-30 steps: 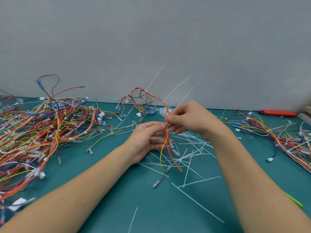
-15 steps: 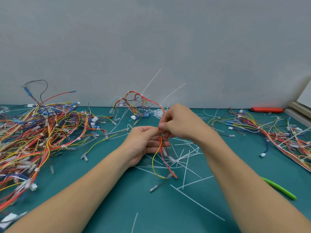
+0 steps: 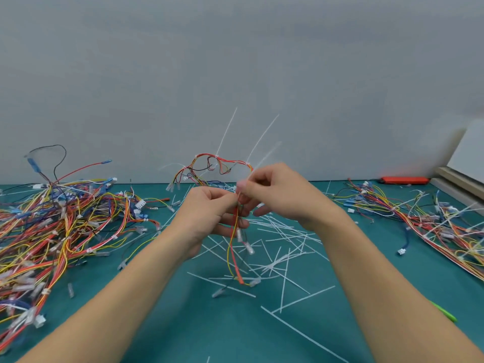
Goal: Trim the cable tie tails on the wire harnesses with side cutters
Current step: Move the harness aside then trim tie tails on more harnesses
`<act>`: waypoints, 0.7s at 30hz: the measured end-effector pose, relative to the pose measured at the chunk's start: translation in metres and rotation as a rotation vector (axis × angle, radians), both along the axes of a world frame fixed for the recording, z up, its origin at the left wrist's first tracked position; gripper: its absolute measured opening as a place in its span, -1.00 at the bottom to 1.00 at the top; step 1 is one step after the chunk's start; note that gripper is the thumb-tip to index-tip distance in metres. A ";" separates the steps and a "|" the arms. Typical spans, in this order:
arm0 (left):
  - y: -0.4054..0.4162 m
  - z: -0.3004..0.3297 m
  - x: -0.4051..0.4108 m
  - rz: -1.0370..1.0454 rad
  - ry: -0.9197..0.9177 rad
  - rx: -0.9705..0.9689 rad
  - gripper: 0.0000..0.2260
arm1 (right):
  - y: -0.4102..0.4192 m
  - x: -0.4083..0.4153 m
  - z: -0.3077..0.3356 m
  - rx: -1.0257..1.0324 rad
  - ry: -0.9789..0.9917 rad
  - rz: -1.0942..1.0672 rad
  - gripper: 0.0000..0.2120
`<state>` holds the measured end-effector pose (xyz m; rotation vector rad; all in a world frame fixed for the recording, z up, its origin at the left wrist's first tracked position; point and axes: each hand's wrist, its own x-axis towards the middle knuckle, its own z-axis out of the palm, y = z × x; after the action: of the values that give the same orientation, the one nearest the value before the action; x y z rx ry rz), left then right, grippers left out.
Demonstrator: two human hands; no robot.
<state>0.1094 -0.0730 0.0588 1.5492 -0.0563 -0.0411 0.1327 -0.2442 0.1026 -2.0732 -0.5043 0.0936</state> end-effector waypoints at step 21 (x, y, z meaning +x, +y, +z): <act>0.036 0.024 0.004 -0.101 0.120 0.229 -0.77 | -0.022 0.005 0.002 0.512 0.467 0.205 -0.56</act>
<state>0.1131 -0.0371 0.0832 1.7684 -0.0359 -0.2271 0.1380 -0.2665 0.1043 -1.4337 -0.3966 0.5039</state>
